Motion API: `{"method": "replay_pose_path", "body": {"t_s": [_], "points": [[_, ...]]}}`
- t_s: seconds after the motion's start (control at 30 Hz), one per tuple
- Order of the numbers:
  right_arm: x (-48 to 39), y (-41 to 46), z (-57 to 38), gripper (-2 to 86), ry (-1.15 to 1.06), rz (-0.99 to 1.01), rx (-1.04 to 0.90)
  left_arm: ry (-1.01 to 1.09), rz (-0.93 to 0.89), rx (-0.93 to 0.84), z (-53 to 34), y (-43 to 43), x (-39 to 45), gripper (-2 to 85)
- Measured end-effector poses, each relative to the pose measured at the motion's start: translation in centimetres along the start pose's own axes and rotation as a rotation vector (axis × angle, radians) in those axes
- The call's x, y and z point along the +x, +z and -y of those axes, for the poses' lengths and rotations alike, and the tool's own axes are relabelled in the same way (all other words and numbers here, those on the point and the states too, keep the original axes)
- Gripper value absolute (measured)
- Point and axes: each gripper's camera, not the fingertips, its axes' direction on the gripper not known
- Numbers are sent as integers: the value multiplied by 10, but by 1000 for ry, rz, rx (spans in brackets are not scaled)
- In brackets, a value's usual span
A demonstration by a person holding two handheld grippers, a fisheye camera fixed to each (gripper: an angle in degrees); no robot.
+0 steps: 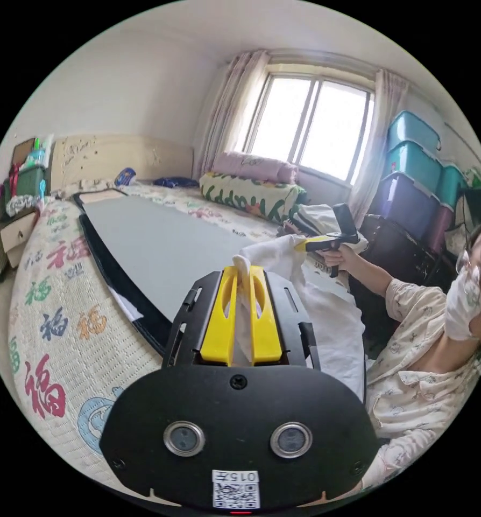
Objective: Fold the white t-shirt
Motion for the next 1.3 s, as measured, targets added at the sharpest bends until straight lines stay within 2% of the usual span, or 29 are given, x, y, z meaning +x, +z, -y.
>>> {"method": "replay_pose_path", "body": {"t_s": [0.17,0.37,0.7,0.97,1.3], "points": [[-90,-73,-84,43,-72,-35,110,88,10,140,-78,-23,88,15],[-182,-137,-176,42,-154,-106,241,193,94,193,-161,-28,185,14],[-303,-231,-308,41,-279,-217,399,319,100,277,-278,-15,312,11],[-366,-334,-379,40,-307,-487,543,420,20,365,-311,69,402,8],[-337,-417,-388,40,-216,-785,629,420,-99,406,-274,244,456,8]]}}
